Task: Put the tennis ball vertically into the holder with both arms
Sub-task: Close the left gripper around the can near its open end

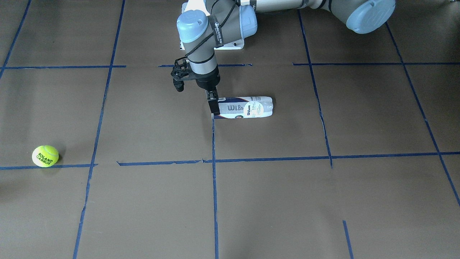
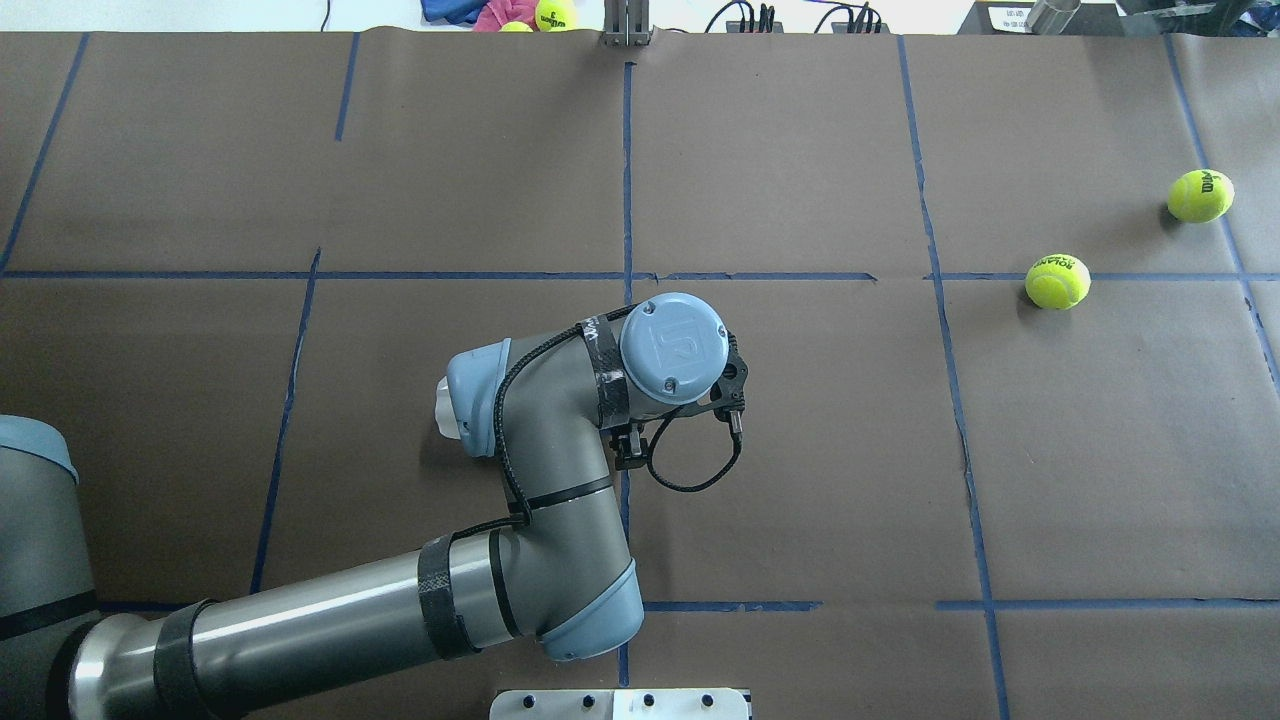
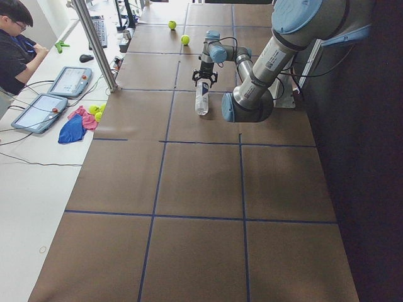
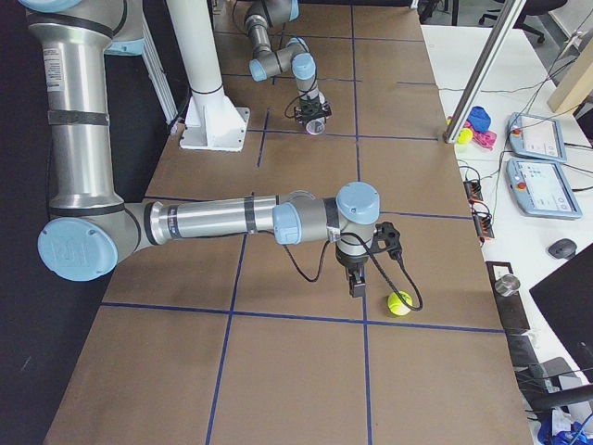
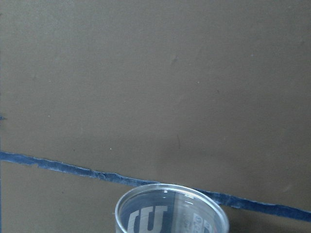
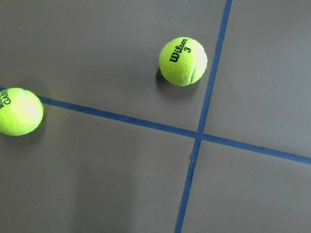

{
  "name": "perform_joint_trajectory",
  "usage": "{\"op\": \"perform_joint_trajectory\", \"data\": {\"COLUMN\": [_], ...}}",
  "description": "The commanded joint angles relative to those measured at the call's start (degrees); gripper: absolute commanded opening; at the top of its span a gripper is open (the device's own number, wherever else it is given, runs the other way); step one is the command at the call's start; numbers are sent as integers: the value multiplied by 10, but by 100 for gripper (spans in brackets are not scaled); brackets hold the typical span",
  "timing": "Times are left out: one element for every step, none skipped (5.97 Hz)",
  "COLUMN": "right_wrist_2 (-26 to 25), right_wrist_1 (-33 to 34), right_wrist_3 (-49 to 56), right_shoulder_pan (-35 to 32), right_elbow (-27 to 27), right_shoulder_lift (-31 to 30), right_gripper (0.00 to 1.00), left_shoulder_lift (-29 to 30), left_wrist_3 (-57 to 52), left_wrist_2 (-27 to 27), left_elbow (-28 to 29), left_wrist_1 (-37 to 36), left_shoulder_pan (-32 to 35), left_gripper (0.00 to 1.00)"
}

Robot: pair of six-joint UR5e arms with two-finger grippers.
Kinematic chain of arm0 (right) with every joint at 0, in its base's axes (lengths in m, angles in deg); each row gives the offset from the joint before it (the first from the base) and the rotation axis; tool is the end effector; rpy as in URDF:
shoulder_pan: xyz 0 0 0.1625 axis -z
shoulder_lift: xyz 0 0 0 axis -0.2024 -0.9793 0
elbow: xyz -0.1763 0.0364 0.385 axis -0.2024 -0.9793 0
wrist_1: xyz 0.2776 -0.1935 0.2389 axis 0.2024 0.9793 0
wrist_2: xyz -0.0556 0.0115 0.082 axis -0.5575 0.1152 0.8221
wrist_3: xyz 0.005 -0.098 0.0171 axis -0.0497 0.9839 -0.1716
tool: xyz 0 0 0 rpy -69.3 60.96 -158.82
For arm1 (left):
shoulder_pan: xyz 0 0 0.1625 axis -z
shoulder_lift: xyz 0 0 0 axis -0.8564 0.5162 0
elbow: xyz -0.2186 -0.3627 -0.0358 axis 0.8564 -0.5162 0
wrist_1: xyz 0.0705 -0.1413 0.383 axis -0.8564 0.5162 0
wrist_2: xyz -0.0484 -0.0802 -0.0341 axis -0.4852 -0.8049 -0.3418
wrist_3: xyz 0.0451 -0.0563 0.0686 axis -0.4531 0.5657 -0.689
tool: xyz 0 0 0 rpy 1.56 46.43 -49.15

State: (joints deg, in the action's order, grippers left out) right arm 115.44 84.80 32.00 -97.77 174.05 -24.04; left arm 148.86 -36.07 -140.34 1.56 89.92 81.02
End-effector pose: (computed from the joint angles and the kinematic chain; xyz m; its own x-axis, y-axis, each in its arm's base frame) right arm 0.0307 -0.5104 0.5906 0.7175 -0.2161 0.6621 0.1034 0.9732 0.2056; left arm 0.6576 -0.4049 0.1544 0.2190 0.9741 0.0554 -0.7841 0.1420 0.6041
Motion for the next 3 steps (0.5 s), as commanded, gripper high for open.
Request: {"op": "perform_joint_trajectory", "data": {"right_wrist_2": [0,0,0], "right_wrist_1": [0,0,0], "right_wrist_3": [-1,0,-1], "right_shoulder_pan": [0,0,0], "right_elbow": [1,1,1], "right_shoulder_lift": [-1,-1,-1], "right_gripper": [100,100,100], "left_shoulder_lift": [-8,-8,-9], "left_wrist_3": [0,0,0], "left_wrist_2": [-1,-1,-1], "left_elbow": [7,6,7], "left_wrist_1": [6,6,6], "left_shoulder_pan": [0,-1,-1], "left_gripper": [100,96,92]}}
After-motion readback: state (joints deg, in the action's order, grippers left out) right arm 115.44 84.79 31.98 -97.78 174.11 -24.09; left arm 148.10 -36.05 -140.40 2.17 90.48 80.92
